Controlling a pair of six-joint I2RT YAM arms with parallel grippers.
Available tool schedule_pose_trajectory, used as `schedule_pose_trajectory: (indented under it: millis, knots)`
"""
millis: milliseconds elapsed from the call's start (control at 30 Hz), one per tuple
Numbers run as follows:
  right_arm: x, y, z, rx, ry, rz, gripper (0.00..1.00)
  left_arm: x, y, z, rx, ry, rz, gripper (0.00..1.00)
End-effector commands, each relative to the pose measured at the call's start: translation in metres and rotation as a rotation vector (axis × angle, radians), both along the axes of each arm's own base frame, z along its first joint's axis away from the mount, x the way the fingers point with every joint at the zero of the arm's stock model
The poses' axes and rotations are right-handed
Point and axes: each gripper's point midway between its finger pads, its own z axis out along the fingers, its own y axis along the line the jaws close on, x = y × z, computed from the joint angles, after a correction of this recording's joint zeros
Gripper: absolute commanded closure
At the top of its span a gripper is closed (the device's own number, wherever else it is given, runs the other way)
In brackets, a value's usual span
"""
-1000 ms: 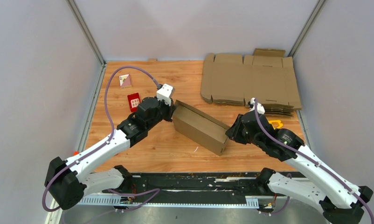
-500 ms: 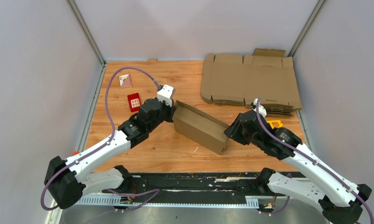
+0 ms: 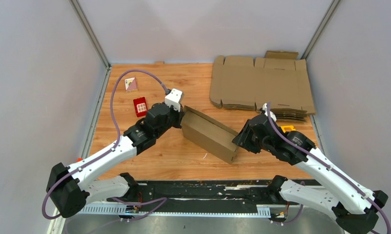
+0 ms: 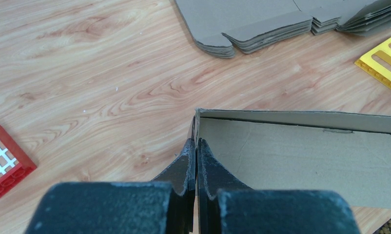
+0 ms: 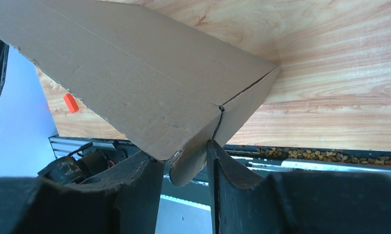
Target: Fold the paper box
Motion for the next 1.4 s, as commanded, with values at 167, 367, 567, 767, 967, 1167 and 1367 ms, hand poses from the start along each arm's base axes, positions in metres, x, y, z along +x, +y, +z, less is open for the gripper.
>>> schedule_pose_trajectory:
  millis: [167, 367, 567, 767, 967, 1167, 1367]
  knots:
    - [-0.004, 0.008, 0.032, 0.082, -0.029, 0.037, 0.75, -0.011, -0.005, -0.015, 0.041, 0.077, -0.032, 1.0]
    - [-0.004, 0.008, 0.022, 0.054, -0.008, 0.035, 0.78, -0.011, -0.006, -0.015, 0.042, 0.076, -0.031, 1.0]
    - [-0.003, 0.006, 0.008, 0.013, 0.011, 0.037, 0.85, -0.012, -0.005, -0.015, 0.046, 0.076, -0.027, 1.0]
    - [-0.002, -0.005, -0.001, -0.087, 0.018, 0.056, 0.88, -0.012, -0.003, -0.018, 0.053, 0.075, -0.022, 1.0]
    - [-0.003, -0.002, -0.015, -0.105, 0.052, 0.064, 0.91, -0.012, -0.004, -0.022, 0.041, 0.063, -0.03, 1.0]
    - [0.001, -0.001, -0.025, -0.126, 0.054, 0.057, 0.92, -0.014, -0.006, -0.027, 0.027, 0.035, -0.054, 1.0]
    - [0.006, -0.017, -0.01, -0.206, 0.002, 0.061, 0.57, -0.016, -0.006, -0.035, 0.005, -0.001, -0.073, 1.0]
